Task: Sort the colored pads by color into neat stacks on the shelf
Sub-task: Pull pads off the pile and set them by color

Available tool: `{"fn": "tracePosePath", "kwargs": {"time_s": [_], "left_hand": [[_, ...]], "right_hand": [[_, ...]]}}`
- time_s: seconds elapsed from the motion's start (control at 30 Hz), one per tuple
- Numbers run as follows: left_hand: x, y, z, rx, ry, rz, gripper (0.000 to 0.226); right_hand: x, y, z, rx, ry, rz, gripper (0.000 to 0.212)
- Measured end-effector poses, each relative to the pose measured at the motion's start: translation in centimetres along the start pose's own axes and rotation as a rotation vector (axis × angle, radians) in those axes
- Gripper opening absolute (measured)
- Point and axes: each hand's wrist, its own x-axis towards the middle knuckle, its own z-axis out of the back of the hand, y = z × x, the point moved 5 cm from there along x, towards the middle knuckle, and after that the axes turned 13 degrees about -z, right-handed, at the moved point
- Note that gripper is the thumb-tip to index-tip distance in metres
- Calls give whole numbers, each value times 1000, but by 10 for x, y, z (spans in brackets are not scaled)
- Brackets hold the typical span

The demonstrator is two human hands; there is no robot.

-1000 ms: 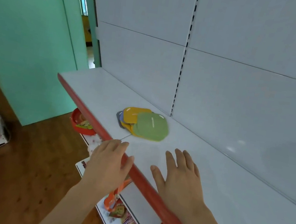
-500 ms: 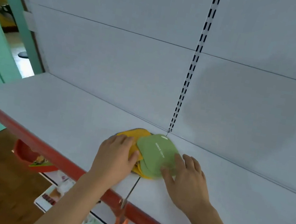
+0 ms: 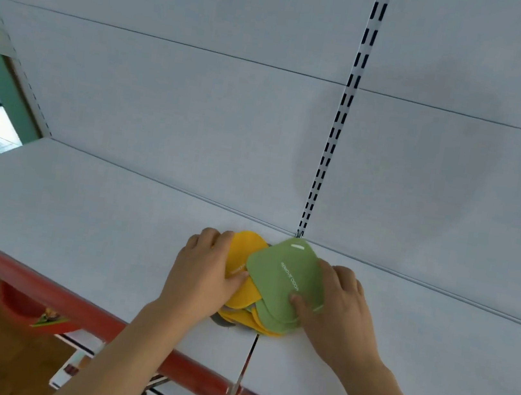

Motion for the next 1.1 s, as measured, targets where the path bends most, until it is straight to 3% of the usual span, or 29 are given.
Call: {"fn": "tracePosePath", "kwargs": {"time_s": [0.1, 0.17, 0.27, 0.4, 0.5, 0.57, 0.7, 0.9, 1.1], "left_hand": [[7, 2, 9, -208, -139, 41, 53], [10, 6, 13, -310, -204, 99, 39], [10, 15, 10, -359, -131, 161, 24], [5, 20, 7, -396, -7, 118, 27], [9, 21, 10, -412, 16, 62, 28], [11, 21, 11, -436, 22, 42, 27], [11, 20, 13, -405, 12, -21, 27], [13, 18, 28, -499, -119, -94, 28], [12, -8, 8, -857, -73, -75, 28]], "right_hand": [[2, 4, 6, 174, -28, -16, 64], [3, 5, 9, 354, -13, -33, 42], [2, -1, 5, 445, 59, -31, 34], [-5, -4, -1, 251, 68, 75, 61], [-6, 2, 8, 276, -5, 84, 72], [-11, 5, 15, 392, -52, 17, 67], [-26, 5, 23, 646, -72, -184, 33], [-56, 14, 40, 523, -291, -190, 37], [-98, -11, 70, 727, -414, -364, 26]]}}
